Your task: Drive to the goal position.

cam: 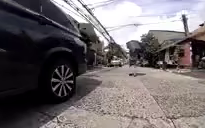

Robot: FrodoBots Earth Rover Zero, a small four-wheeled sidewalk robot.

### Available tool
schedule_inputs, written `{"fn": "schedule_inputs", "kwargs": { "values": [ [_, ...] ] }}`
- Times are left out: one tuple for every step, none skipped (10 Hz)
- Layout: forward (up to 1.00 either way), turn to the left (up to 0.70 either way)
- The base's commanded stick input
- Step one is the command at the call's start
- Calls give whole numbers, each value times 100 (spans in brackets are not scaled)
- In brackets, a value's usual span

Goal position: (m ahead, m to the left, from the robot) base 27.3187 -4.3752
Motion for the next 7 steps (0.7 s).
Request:
{"fn": "schedule_inputs", "kwargs": {
  "values": [
    [70,-16],
    [70,-5],
    [70,-17],
    [70,0],
    [70,0],
    [70,0],
    [70,8]
  ]
}}
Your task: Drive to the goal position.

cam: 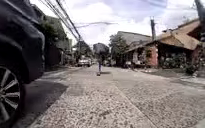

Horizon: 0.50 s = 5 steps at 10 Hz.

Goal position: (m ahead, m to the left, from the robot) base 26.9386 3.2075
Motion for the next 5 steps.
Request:
{"fn": "schedule_inputs", "kwargs": {
  "values": [
    [70,22],
    [70,0],
    [70,4],
    [70,20],
    [70,12]
  ]
}}
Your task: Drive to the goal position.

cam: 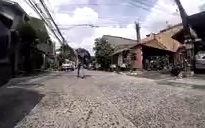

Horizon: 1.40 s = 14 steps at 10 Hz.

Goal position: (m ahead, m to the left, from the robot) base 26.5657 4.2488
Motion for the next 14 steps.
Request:
{"fn": "schedule_inputs", "kwargs": {
  "values": [
    [70,24],
    [70,0],
    [70,0],
    [70,0],
    [70,0],
    [70,0],
    [70,0],
    [70,3],
    [70,25],
    [70,8],
    [70,0],
    [70,0],
    [70,0],
    [70,0]
  ]
}}
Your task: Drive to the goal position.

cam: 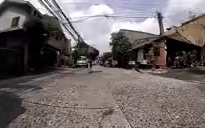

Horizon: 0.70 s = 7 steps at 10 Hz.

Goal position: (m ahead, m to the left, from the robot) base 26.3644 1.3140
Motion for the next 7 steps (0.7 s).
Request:
{"fn": "schedule_inputs", "kwargs": {
  "values": [
    [70,0],
    [70,24],
    [70,11],
    [70,0],
    [70,0],
    [70,0],
    [70,0]
  ]
}}
